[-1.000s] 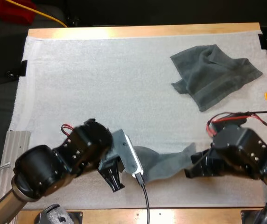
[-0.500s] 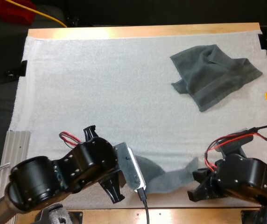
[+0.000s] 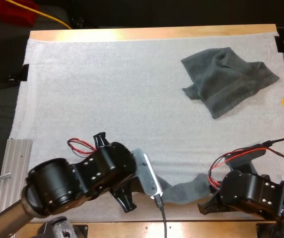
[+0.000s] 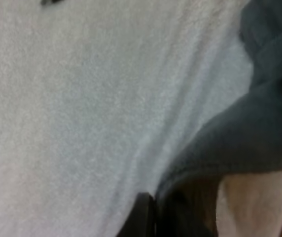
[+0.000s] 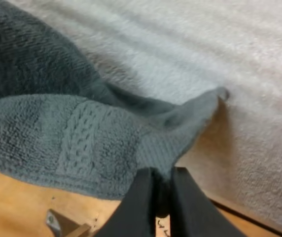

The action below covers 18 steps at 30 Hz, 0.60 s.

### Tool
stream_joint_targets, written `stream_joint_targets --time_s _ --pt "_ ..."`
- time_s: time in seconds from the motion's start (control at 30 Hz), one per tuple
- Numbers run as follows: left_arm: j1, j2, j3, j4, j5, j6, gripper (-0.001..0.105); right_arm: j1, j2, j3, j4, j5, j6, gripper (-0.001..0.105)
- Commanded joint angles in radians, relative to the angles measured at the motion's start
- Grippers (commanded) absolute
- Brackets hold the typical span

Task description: Pick towel from pile, fold and stack

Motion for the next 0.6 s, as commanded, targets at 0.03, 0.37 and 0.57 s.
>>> stream_joint_targets --time_s 0.03,0.37,0.57 --pt "-0.005 0.011 -0.005 -0.012 -0.025 -0.001 0.000 0.000 -0.003 0.017 -0.037 0.031 0.004 0.001" --pt "0.065 0.023 -0.004 -0.036 -0.038 0.010 0.000 -0.077 0.006 0.036 -0.110 0.082 -0.025 0.001" --pt "0.144 0.025 -0.004 -0.080 0.031 0.049 0.000 -0.172 0.029 0.036 -0.183 0.030 -0.075 0.001"
